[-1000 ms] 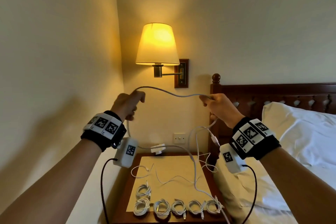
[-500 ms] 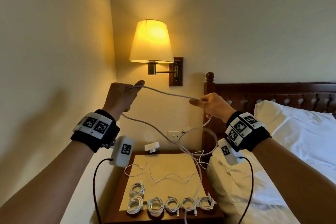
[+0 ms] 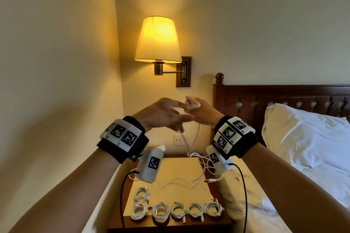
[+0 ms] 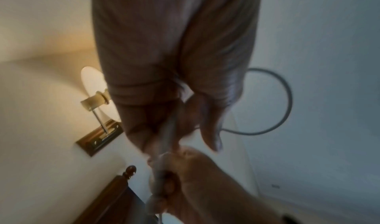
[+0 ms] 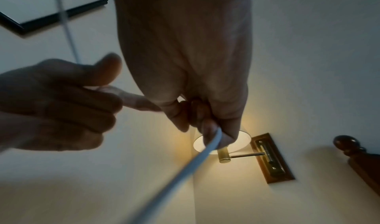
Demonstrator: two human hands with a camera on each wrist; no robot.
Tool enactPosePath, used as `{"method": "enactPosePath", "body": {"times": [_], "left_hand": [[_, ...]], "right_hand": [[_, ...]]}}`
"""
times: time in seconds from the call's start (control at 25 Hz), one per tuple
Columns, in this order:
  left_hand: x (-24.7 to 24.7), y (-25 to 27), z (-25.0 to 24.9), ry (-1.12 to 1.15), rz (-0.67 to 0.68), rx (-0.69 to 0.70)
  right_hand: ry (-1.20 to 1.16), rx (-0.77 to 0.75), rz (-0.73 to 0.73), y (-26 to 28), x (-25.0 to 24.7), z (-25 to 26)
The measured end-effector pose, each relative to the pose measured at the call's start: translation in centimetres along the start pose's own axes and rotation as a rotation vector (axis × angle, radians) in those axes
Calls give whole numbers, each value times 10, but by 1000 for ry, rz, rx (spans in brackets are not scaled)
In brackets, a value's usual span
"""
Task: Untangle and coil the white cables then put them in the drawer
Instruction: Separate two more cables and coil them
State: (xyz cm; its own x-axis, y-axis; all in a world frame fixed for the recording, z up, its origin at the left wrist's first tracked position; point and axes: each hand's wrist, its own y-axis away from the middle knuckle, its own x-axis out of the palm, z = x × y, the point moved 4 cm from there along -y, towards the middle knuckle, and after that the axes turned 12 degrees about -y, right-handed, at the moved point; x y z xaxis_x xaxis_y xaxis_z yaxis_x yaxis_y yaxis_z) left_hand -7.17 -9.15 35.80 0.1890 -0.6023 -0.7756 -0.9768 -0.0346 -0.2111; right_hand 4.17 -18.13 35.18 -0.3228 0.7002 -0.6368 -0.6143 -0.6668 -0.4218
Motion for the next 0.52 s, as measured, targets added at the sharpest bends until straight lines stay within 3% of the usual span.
{"method": "enactPosePath", "body": {"times": [0.08, 0.2, 0.28, 0.32, 0.36, 0.44, 0.48, 0.52], "left_hand": [[-15, 0, 7, 304, -168, -17], [-66, 7, 36, 723, -667, -117], [-91, 15, 50, 667, -922, -189], [-100, 15, 56, 498, -950, -220], [-104, 15, 55, 257, -843, -249], [-87, 14, 49, -304, -299, -344], [-75, 15, 46, -437, -78, -312], [-65, 16, 38, -371, 34, -172]], "right_hand": [[-76, 64, -47, 5, -8, -17], [-186, 245, -176, 18, -26, -59], [-360, 348, -257, 23, -32, -75], [-468, 378, -293, 25, -33, -76], [-530, 389, -314, 26, -33, -74], [-446, 359, -327, 22, -36, -62], [-323, 316, -305, 17, -35, -50], [-204, 266, -267, 14, -33, -38]]}}
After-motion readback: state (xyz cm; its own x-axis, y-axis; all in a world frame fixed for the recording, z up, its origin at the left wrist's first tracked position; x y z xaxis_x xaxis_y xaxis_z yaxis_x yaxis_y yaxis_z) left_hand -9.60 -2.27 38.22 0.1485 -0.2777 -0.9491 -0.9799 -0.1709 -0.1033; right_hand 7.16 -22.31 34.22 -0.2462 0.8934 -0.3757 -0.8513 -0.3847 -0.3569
